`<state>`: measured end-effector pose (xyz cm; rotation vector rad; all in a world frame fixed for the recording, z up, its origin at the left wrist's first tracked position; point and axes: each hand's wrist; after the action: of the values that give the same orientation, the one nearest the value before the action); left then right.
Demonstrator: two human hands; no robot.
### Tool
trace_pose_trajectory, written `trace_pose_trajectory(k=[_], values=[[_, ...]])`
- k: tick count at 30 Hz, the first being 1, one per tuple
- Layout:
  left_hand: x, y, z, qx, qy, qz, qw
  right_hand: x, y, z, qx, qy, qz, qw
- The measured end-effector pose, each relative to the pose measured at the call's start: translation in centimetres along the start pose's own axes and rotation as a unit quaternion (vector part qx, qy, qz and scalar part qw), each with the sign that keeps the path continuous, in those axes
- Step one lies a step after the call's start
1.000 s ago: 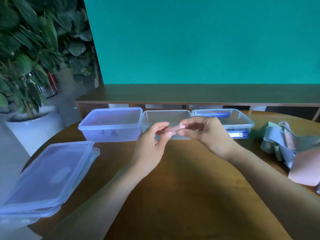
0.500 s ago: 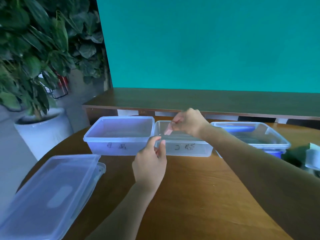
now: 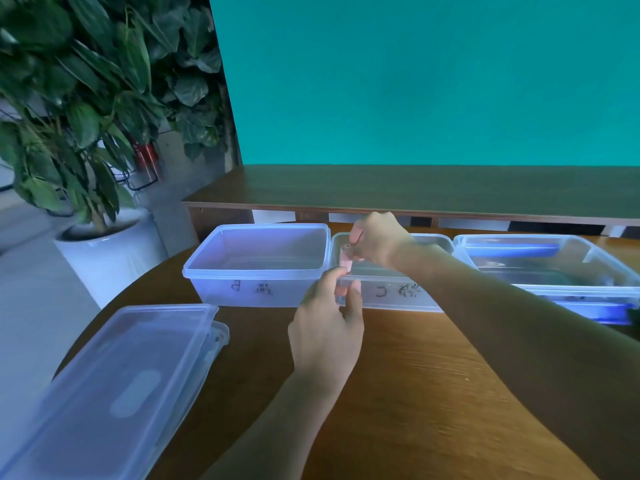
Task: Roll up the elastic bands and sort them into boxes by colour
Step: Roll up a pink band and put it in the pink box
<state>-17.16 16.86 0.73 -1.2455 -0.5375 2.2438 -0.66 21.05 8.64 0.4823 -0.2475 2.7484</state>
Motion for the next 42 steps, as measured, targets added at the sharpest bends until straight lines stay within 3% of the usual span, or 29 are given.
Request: trace_pose_trajectory(k=[7,25,33,35,42], values=[[0.2,0.1,0.0,0.017,0.018,0.005,1.0,1.1,0.3,-0.2,-0.003,0.041,0.015,0.999],[-0.2,0.1,0.7,0.016,0.039,-0.001,0.999,-1.1,2.5,1.2,-0.025,-0.07,0.003,0.997],[-2.4,2.8,1.3,-0.033,0.086,0.008,0.996,-3.5,11.2,5.1,-0.082,-0.238,-0.021,0.968],[-3.7,4.5,1.1,-0.012,0.102,0.001,0.995,-4.6,14.7,5.3,-0.086,-0.278,-0.029,0.956],[-9.9,10.9,-0.3,0.201,0.228,0.057,0.951,-10.0,28.9,4.6,-0.162,-0.329,-0.112,0.924]])
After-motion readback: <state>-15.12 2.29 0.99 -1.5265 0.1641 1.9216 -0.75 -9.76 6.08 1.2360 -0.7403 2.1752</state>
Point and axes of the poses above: each hand's wrist, its own y-axis away from the middle knuckle, its own z-axis out of the back of the hand, x = y × z, and after that the axes turned 4 degrees about y, right-handed
